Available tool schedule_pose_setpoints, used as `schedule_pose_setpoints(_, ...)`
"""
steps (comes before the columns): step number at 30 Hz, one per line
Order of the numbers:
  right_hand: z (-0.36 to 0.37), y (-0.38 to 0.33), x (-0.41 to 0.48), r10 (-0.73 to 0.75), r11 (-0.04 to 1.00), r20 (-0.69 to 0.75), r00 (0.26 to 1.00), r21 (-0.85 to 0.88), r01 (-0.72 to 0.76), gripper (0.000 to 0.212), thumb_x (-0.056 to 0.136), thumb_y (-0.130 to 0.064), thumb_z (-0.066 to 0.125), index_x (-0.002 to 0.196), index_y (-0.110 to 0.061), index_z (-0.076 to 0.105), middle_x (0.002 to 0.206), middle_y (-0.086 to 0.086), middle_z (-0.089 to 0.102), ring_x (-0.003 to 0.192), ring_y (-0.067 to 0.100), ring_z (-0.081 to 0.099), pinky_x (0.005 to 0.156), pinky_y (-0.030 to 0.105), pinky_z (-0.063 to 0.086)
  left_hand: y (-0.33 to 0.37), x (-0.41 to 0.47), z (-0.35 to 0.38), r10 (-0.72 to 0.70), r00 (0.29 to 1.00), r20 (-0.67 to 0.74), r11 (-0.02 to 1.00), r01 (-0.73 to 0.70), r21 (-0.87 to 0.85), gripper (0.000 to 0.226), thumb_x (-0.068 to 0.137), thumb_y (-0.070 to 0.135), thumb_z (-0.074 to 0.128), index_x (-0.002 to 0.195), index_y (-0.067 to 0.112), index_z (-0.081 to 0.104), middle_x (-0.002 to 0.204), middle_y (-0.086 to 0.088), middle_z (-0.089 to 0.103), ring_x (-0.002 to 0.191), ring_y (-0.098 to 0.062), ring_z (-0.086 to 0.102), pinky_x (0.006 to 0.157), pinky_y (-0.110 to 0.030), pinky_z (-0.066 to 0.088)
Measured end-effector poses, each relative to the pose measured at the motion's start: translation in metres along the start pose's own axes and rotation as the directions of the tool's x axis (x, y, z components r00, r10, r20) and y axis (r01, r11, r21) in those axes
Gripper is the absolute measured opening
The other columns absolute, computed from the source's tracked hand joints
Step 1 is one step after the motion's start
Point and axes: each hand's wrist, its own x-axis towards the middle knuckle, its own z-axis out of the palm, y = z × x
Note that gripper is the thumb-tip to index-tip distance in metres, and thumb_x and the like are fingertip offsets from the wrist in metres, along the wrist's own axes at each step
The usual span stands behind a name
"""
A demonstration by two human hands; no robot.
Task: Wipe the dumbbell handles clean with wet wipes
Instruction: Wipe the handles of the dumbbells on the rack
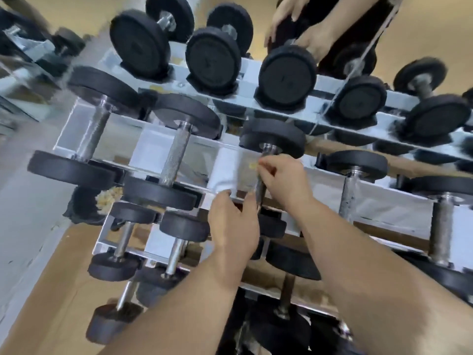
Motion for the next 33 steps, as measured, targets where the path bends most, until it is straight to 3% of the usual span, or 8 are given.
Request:
schedule_pose_setpoints(5,-0.004,-0.007,-0.011,-0.084,0.987,0.042,0.996,-0.134,0.089,0.014,0.094,-0.017,0.066,0.101,-0.016,0.078,0.086,0.008,0.066,0.084,0.028,0.061,0.076,0.028,0.046,-0.029,-0.005,-0.025,0.012,0.976,0.219,0.994,0.011,-0.104,0.086,0.082,0.049,0.068,0.156,0.024,0.032,0.153,0.003,0.045,0.139,-0.019,0.044,0.115,-0.043,0.038)
schedule_pose_setpoints(8,-0.009,-0.011,-0.023,-0.253,0.942,0.253,0.934,-0.155,0.297,0.013,0.091,-0.012,0.067,0.099,-0.014,0.078,0.086,0.007,0.068,0.081,0.030,0.065,0.071,0.040,0.055,-0.036,-0.008,-0.031,0.028,0.982,0.189,0.992,-0.004,-0.124,0.089,0.081,0.046,0.079,0.155,0.022,0.037,0.152,0.002,0.048,0.138,-0.017,0.045,0.115,-0.040,0.038)
schedule_pose_setpoints(12,-0.026,-0.013,-0.007,-0.325,0.864,0.363,0.873,-0.260,0.430,0.014,0.092,-0.015,0.068,0.100,-0.016,0.079,0.088,0.005,0.069,0.082,0.028,0.068,0.072,0.035,0.054,-0.030,-0.018,-0.027,0.051,0.985,0.167,0.993,-0.031,-0.116,0.088,0.076,0.048,0.083,0.149,0.023,0.042,0.141,0.007,0.050,0.131,-0.015,0.048,0.113,-0.037,0.041)
schedule_pose_setpoints(17,-0.029,-0.010,0.018,-0.214,0.905,0.135,0.968,-0.346,0.248,0.016,0.093,-0.017,0.064,0.099,-0.018,0.079,0.089,0.006,0.070,0.087,0.029,0.064,0.076,0.043,0.054,-0.027,-0.019,-0.020,0.132,0.983,0.129,0.991,-0.129,-0.032,0.084,0.076,0.051,0.082,0.143,0.020,0.042,0.128,0.006,0.045,0.128,-0.018,0.045,0.111,-0.038,0.041)
schedule_pose_setpoints(20,-0.024,-0.013,-0.003,-0.214,0.927,0.189,0.958,-0.268,0.260,0.014,0.092,-0.017,0.069,0.100,-0.016,0.080,0.087,0.007,0.070,0.083,0.027,0.065,0.076,0.041,0.054,-0.034,-0.017,-0.021,0.165,0.976,0.140,0.986,-0.160,-0.049,0.084,0.074,0.056,0.081,0.141,0.022,0.043,0.118,0.014,0.037,0.125,-0.015,0.041,0.106,-0.034,0.041)
schedule_pose_setpoints(25,-0.025,-0.018,-0.010,-0.326,0.862,0.418,0.848,-0.235,0.448,0.011,0.085,-0.009,0.070,0.086,-0.014,0.079,0.079,0.005,0.069,0.073,0.027,0.066,0.069,0.037,0.055,-0.039,-0.012,-0.025,0.190,0.971,0.145,0.981,-0.182,-0.068,0.081,0.071,0.059,0.082,0.135,0.024,0.045,0.115,0.016,0.035,0.120,-0.010,0.039,0.094,-0.024,0.035)
schedule_pose_setpoints(30,-0.022,-0.019,0.021,-0.150,0.876,0.156,0.976,-0.437,0.204,0.020,0.096,-0.019,0.058,0.093,-0.013,0.077,0.090,0.012,0.065,0.083,0.034,0.061,0.072,0.044,0.053,-0.041,-0.010,-0.029,0.214,0.964,0.160,0.977,-0.212,-0.033,0.080,0.074,0.062,0.078,0.136,0.026,0.044,0.117,0.018,0.034,0.124,-0.011,0.039,0.096,-0.025,0.036)
schedule_pose_setpoints(33,-0.018,-0.016,0.003,-0.230,0.896,0.209,0.950,-0.336,0.291,0.015,0.092,-0.014,0.064,0.087,-0.009,0.077,0.080,0.012,0.066,0.077,0.031,0.064,0.069,0.039,0.052,-0.042,-0.009,-0.029,0.217,0.964,0.156,0.976,-0.215,-0.027,0.080,0.074,0.062,0.078,0.137,0.027,0.044,0.117,0.018,0.033,0.125,-0.011,0.039,0.098,-0.026,0.038)
